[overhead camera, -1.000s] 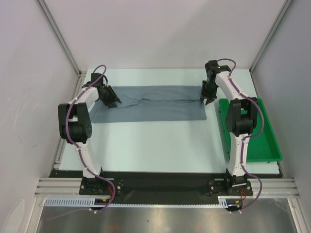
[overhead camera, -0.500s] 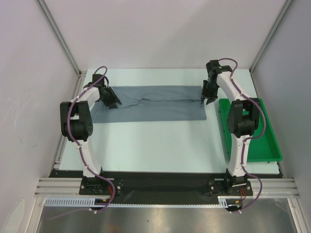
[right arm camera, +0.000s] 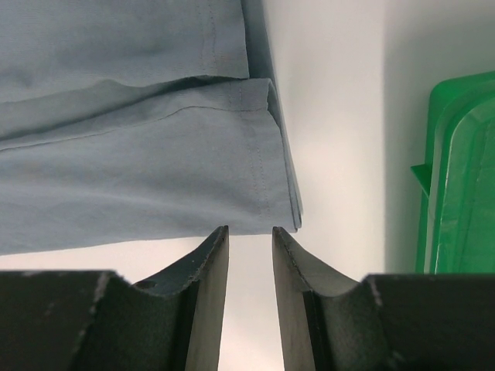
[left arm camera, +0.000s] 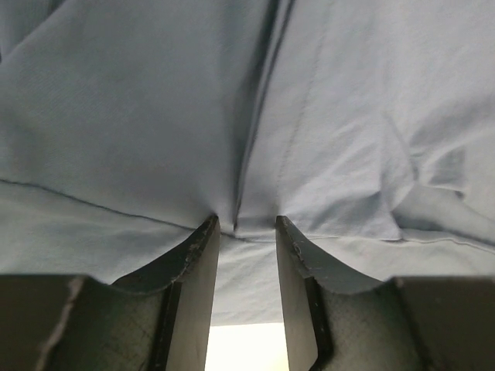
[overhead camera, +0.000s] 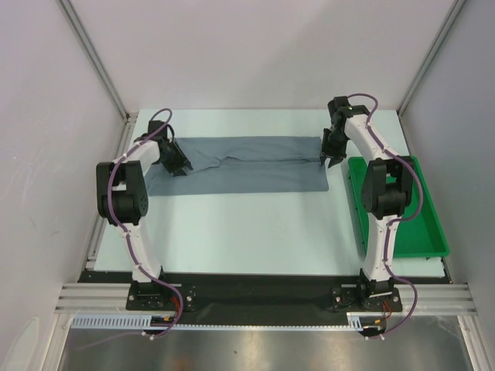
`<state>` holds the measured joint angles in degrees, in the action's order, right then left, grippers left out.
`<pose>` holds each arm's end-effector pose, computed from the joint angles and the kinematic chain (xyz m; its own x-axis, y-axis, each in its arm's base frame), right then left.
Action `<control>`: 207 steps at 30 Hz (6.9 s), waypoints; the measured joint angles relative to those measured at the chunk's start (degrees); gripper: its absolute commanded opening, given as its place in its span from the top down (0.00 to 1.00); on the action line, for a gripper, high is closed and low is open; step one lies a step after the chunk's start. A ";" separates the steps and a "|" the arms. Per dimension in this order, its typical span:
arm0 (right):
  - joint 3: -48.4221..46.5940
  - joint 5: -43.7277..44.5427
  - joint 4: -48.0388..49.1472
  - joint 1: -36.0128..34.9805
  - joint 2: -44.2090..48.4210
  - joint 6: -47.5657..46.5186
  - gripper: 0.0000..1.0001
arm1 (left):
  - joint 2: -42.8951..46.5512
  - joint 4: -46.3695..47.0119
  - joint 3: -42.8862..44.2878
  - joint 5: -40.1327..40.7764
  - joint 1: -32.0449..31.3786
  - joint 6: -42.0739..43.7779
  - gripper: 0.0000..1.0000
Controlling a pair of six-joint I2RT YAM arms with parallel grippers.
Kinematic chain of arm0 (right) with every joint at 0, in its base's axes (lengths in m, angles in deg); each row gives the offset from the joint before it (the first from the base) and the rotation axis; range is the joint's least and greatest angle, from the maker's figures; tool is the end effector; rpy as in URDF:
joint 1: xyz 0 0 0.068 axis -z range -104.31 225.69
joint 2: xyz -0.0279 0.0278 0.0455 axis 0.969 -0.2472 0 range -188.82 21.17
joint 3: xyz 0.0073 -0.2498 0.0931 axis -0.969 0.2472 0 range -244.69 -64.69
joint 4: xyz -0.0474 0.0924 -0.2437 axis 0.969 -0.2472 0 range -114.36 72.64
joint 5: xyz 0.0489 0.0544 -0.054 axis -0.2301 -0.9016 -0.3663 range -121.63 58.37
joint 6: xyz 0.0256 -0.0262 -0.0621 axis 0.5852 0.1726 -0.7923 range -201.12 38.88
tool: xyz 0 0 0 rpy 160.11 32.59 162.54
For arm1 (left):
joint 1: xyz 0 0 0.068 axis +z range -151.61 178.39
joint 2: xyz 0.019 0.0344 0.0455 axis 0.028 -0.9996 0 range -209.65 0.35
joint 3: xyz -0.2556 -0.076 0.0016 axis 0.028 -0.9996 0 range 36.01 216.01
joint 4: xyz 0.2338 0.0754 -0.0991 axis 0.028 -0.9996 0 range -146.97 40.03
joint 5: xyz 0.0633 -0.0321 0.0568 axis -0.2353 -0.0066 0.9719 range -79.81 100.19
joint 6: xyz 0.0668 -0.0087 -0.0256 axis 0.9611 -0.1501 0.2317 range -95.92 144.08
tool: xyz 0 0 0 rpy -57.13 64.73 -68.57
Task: Fold and stack the t-shirts
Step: Fold the tshirt
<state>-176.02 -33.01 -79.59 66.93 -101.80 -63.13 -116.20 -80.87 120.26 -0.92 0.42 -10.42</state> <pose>0.4476 0.0703 0.2099 -0.9521 0.1659 -0.2569 0.1423 0.9839 0.1078 0.4372 0.0039 0.1436 -0.7647 -0.5832 -0.2742 -0.4623 0.7929 -0.3971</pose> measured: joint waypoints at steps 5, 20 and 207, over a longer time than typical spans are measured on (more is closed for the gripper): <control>0.11 -0.17 0.28 0.02 0.00 -0.09 0.65 | 0.15 0.39 -1.97 0.22 -0.04 -0.02 0.62; 0.13 -0.59 0.39 0.24 0.00 -0.17 0.65 | -0.57 -0.09 0.85 0.50 -1.18 0.00 1.00; 11.91 -5.11 1.64 -5.75 5.68 1.03 0.64 | 0.63 1.01 -1.70 0.13 10.49 14.03 0.74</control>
<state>-164.11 -38.13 -77.96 61.18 -96.12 -62.10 -115.57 -79.86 118.55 -0.79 10.91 3.61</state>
